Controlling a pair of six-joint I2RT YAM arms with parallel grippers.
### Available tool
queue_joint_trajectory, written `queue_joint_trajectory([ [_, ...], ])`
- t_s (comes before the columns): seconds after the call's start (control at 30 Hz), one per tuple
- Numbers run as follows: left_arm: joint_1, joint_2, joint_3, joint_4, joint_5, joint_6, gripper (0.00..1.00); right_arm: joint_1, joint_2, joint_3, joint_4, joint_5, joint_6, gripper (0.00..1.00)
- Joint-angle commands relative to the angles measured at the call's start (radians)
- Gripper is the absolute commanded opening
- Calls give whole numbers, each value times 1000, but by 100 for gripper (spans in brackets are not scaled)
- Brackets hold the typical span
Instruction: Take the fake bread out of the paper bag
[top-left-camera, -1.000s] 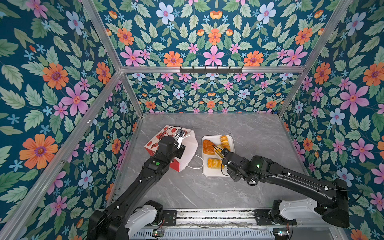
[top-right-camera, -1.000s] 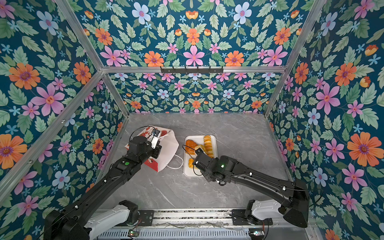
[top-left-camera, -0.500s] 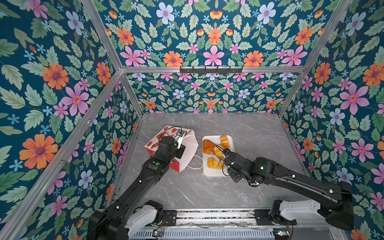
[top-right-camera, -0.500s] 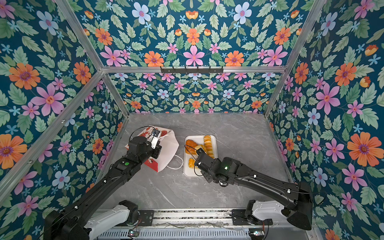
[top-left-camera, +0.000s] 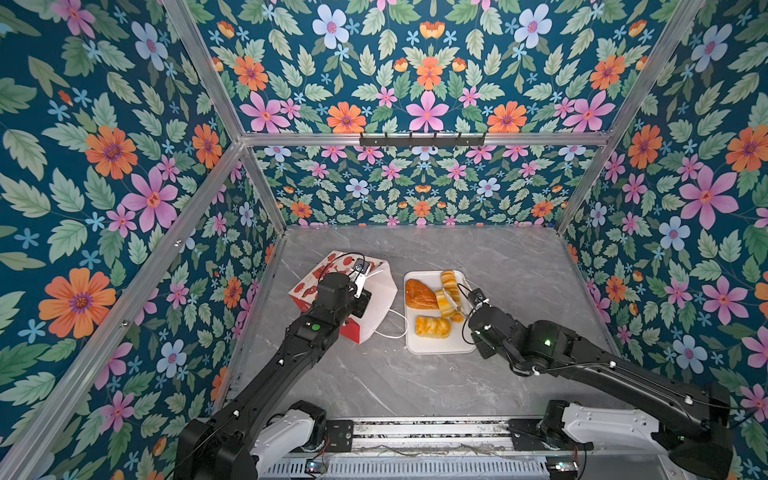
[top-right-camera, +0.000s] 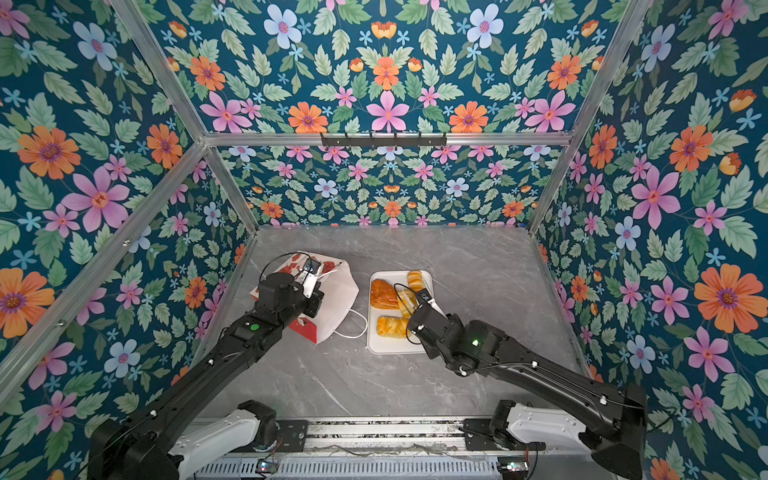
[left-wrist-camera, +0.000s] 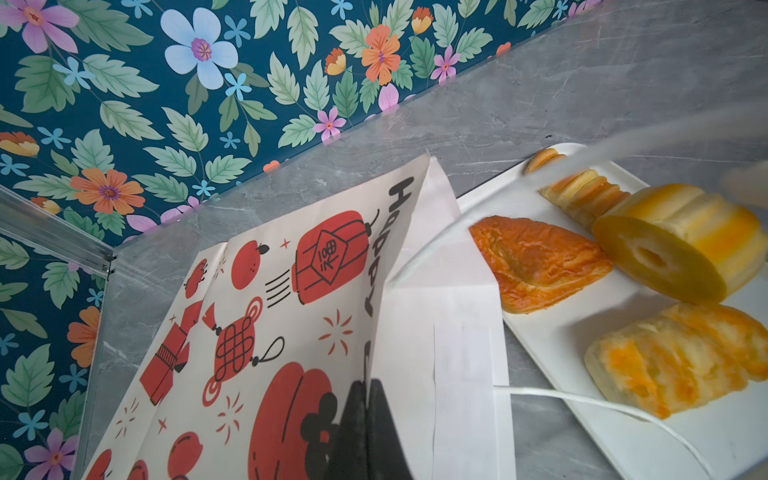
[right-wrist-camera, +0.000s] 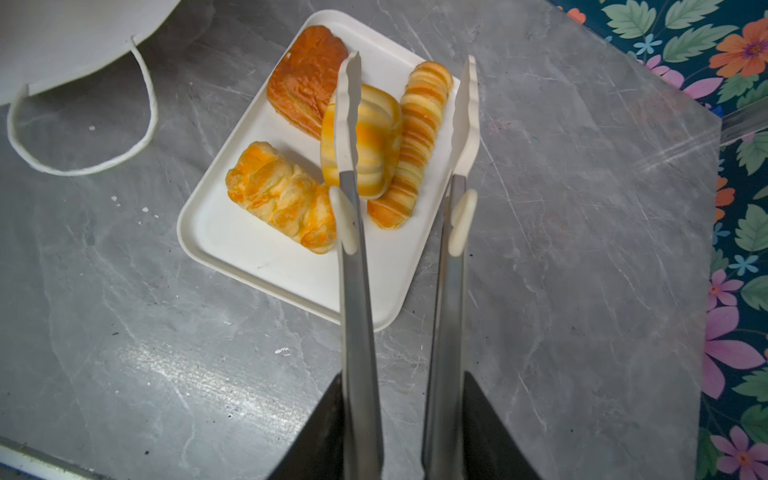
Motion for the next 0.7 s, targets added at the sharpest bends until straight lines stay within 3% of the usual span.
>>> queue_joint_trajectory([
  [0.0,1,2,-2,18,5,-3,0,-72,-73,-49,79,-98,44,40],
  [0.13,1,2,-1,17,4,-1,0,-132,-139,-134,139,-258,39,40],
  [0.23,2,5,1,17,7,-1,0,-137,-128,-160,157,-316,42,40],
  [0.67,1,-2,-3,14,6,-1,0,-140,-64,-177,221,-362,37,43],
])
